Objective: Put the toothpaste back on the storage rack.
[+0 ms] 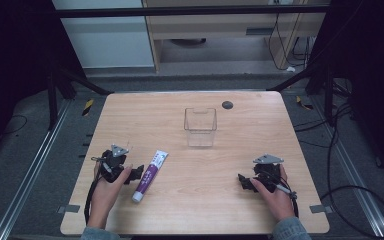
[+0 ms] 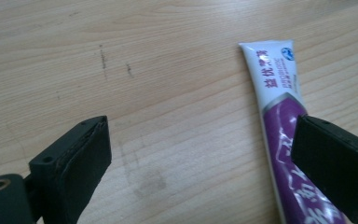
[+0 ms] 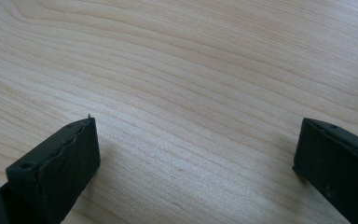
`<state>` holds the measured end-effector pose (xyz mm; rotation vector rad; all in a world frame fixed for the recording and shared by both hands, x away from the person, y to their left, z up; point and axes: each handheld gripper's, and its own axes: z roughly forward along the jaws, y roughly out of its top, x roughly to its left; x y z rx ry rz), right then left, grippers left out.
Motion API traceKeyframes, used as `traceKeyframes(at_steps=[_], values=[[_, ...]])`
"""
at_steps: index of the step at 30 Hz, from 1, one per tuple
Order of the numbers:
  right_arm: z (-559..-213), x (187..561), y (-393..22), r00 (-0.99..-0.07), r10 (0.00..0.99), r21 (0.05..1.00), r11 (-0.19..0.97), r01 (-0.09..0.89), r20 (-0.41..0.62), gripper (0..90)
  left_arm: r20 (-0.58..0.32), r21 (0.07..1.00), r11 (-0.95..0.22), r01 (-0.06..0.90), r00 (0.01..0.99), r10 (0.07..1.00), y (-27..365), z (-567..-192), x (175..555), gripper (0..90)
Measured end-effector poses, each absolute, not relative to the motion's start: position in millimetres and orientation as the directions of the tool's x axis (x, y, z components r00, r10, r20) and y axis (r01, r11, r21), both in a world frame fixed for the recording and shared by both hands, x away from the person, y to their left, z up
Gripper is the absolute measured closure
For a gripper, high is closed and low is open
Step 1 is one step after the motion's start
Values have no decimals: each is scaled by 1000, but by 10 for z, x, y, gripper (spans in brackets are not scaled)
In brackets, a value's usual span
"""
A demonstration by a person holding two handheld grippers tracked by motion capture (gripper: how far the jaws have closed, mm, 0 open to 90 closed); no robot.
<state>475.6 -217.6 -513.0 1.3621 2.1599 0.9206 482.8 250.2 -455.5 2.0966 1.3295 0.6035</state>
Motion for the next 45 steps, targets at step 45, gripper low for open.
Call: traceKeyframes(at_steps=[45], values=[[-5132,4764,-2178,-433,901,724,304,619,-9,4,94,458,-570,682,600,795,1943,-4529,5142,334]])
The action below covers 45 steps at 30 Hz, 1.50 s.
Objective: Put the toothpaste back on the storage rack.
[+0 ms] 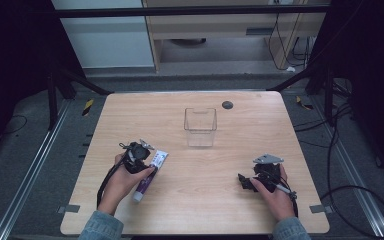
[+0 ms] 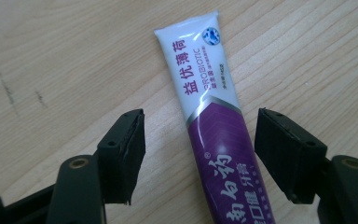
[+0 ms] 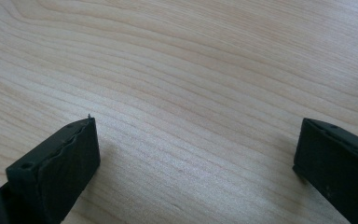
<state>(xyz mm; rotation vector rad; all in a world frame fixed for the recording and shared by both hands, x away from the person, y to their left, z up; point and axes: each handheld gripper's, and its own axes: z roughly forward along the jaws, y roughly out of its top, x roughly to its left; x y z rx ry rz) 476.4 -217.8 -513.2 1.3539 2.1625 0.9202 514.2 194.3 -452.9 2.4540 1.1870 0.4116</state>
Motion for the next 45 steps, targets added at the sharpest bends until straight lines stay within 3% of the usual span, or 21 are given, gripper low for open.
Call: traceKeyframes(at_steps=[12,35,45], values=[[-5132,4763,-2178,-433,901,724,304,619,-9,4,49,427,-567,704,609,792,1869,-4677,5167,439],[-5132,4764,-2179,-433,901,724,304,619,-8,4,23,389,-573,722,614,789,1874,-4711,5216,487],[-5132,4763,-2179,-433,901,724,304,619,-8,4,15,392,-583,712,629,777,1863,-4703,5216,567]])
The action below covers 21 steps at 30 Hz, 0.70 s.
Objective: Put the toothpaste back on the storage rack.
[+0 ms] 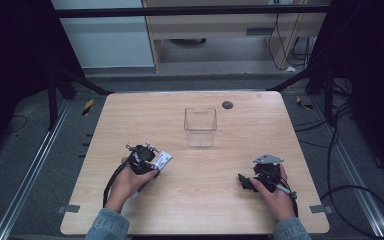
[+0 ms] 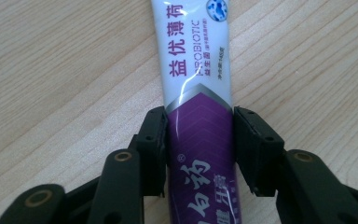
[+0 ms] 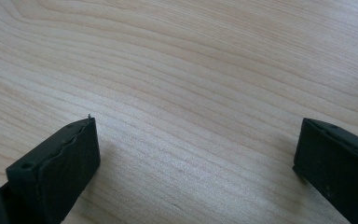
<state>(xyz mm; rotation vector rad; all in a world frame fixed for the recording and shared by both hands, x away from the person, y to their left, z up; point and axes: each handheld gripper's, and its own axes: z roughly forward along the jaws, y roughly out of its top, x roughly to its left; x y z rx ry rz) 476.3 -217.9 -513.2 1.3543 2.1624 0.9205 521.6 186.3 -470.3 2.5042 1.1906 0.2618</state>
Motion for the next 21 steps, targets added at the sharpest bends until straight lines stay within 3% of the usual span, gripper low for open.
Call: traceKeyframes(at_steps=[11,17,21], values=[[-5132,4763,-2178,-433,901,724,304,619,-8,4,8,401,-601,691,653,757,1869,-4653,5188,747],[-5132,4764,-2179,-434,901,724,305,618,-9,4,23,424,-599,679,653,757,1884,-4593,5144,773],[-5132,4764,-2179,-434,901,724,304,619,-8,4,23,501,-564,657,641,767,1919,-4370,5108,776]])
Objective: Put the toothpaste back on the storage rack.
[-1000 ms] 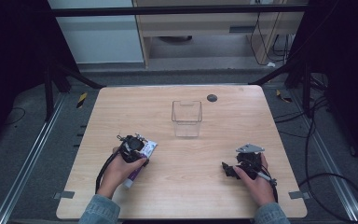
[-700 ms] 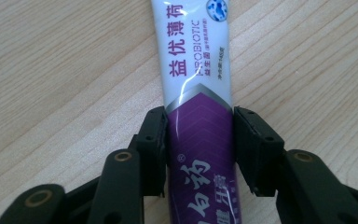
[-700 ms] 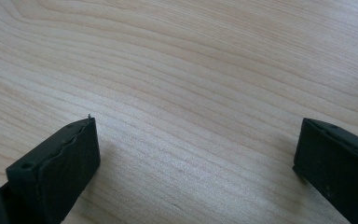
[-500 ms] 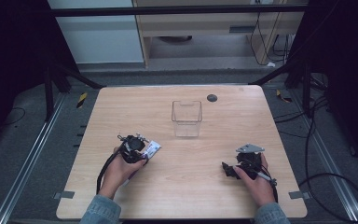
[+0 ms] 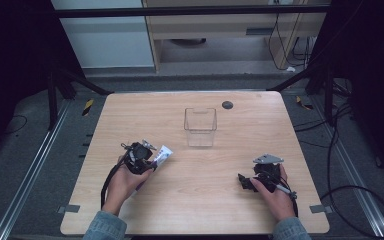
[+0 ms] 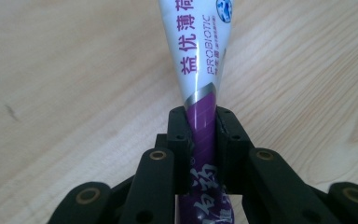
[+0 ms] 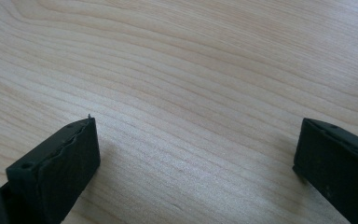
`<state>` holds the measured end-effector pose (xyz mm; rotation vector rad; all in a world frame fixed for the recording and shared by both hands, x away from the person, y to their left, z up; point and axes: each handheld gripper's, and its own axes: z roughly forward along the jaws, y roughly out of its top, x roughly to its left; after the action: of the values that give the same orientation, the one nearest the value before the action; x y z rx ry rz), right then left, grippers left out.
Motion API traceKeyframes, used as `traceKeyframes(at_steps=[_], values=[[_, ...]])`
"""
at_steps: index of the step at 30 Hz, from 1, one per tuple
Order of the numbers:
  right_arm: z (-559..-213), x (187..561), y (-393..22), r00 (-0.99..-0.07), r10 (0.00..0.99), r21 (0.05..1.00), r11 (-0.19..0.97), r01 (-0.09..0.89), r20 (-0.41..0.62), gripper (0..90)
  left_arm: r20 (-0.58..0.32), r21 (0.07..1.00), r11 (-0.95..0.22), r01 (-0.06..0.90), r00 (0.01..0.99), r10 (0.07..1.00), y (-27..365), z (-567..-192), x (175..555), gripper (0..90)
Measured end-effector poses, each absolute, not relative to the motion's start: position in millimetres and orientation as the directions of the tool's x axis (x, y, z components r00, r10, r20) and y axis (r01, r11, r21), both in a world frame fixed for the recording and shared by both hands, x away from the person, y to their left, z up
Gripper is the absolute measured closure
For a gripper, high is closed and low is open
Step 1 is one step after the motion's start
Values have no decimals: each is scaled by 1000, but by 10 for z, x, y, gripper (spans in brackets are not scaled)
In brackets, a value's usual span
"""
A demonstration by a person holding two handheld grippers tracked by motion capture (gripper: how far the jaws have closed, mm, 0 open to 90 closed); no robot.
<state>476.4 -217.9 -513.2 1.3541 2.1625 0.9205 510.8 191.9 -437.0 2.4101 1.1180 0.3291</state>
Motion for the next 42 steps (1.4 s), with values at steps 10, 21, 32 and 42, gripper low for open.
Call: traceKeyframes(at_steps=[10,21,32,42], values=[[-5131,4764,-2178,-433,901,724,304,619,-8,4,50,576,-553,602,649,759,1887,-3946,5198,776],[-5132,4764,-2179,-434,901,725,304,618,-9,4,79,601,-562,569,657,750,1770,-3703,5286,776],[-5132,4764,-2179,-434,901,724,304,619,-8,4,88,625,-564,540,669,738,1620,-3529,5411,777],[-5127,4764,-2173,-429,904,723,295,625,2,4,96,648,-569,506,688,720,1423,-3403,5577,777]])
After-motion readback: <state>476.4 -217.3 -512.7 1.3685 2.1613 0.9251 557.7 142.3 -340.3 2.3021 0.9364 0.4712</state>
